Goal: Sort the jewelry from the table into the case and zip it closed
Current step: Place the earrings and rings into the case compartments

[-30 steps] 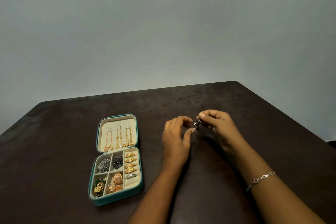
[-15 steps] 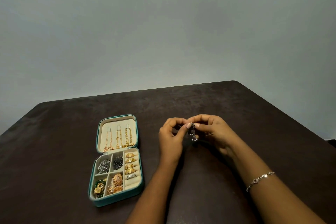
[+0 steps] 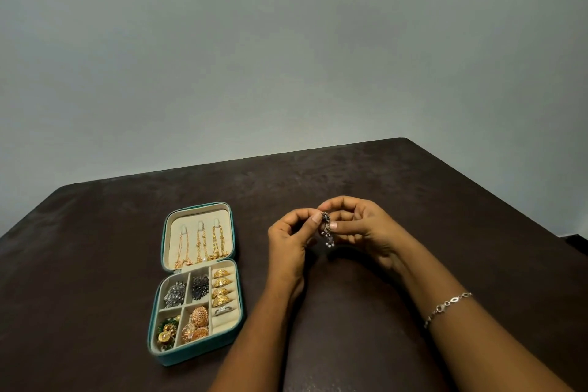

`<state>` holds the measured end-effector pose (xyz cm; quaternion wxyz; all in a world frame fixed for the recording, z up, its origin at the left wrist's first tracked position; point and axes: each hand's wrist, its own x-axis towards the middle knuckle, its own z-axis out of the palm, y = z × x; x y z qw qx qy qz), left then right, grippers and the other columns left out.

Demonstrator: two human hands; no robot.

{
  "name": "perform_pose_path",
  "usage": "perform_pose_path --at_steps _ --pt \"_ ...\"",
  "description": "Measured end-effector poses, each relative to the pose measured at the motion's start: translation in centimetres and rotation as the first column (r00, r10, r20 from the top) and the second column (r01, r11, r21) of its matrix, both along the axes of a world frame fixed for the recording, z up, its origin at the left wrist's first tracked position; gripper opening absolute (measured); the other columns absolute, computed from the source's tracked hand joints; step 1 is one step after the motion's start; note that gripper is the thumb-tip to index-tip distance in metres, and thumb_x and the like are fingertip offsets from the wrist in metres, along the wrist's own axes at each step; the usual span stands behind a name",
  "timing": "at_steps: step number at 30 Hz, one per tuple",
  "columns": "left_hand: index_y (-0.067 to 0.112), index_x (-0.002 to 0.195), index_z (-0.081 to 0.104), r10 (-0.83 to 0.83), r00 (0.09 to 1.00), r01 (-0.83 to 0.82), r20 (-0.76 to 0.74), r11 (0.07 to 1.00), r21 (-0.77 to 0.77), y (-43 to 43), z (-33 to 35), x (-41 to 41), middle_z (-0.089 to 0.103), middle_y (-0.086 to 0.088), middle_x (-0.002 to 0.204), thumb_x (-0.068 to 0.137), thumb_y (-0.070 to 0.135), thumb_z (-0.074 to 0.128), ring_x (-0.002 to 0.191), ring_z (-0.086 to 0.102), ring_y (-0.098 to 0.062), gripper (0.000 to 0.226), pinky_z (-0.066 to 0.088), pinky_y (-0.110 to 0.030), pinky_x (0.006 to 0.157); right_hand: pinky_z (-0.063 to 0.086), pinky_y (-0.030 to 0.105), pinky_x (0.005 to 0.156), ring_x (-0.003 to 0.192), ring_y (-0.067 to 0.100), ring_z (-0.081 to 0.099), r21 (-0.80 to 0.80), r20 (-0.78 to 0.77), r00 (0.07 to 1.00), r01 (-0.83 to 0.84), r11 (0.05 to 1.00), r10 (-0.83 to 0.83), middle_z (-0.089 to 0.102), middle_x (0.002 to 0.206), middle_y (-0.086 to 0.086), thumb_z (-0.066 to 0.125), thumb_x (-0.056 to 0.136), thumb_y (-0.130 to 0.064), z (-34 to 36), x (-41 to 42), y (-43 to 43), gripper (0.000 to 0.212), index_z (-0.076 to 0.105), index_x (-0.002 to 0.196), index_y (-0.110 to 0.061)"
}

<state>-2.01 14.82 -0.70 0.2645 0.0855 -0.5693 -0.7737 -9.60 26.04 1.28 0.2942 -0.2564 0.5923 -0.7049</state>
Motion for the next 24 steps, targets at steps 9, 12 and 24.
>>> perform_pose_path --at_steps 9,12,24 --pt "0.012 0.072 0.065 0.007 0.997 0.000 0.072 0.995 -0.099 -0.03 0.01 0.25 0.066 0.008 0.062 0.083 0.004 0.060 0.060 0.059 0.002 0.015 0.046 -0.018 0.059 0.051 0.024 0.068 0.074 0.014 0.061 0.001 -0.308 0.943 0.136 0.991 -0.129 0.063 0.077 0.004 0.058 0.081 0.010 0.07 -0.21 -0.02 0.025 0.063 0.091 -0.012" --pt "0.011 0.072 0.065 0.001 0.999 0.002 0.040 0.996 -0.090 0.00 0.10 0.37 0.069 0.004 0.066 0.082 0.003 0.061 0.064 0.062 -0.002 0.013 0.048 -0.017 0.059 0.050 0.023 0.067 0.074 0.016 0.058 0.010 -0.377 0.919 0.127 0.992 -0.114 0.060 0.078 0.005 0.056 0.082 0.010 0.00 -0.06 -0.33 0.025 0.062 0.092 -0.012" --pt "0.012 0.075 0.064 -0.045 0.995 0.048 0.089 0.998 -0.034 -0.19 0.21 0.43 0.070 0.000 0.074 0.083 0.006 0.059 0.069 0.064 -0.009 0.011 0.048 -0.020 0.050 0.053 0.031 0.075 0.080 0.014 0.061 0.000 -0.506 0.851 0.165 0.986 -0.142 0.062 0.081 0.004 0.054 0.083 0.010 -0.04 -0.04 -0.39 0.030 0.062 0.093 -0.017"
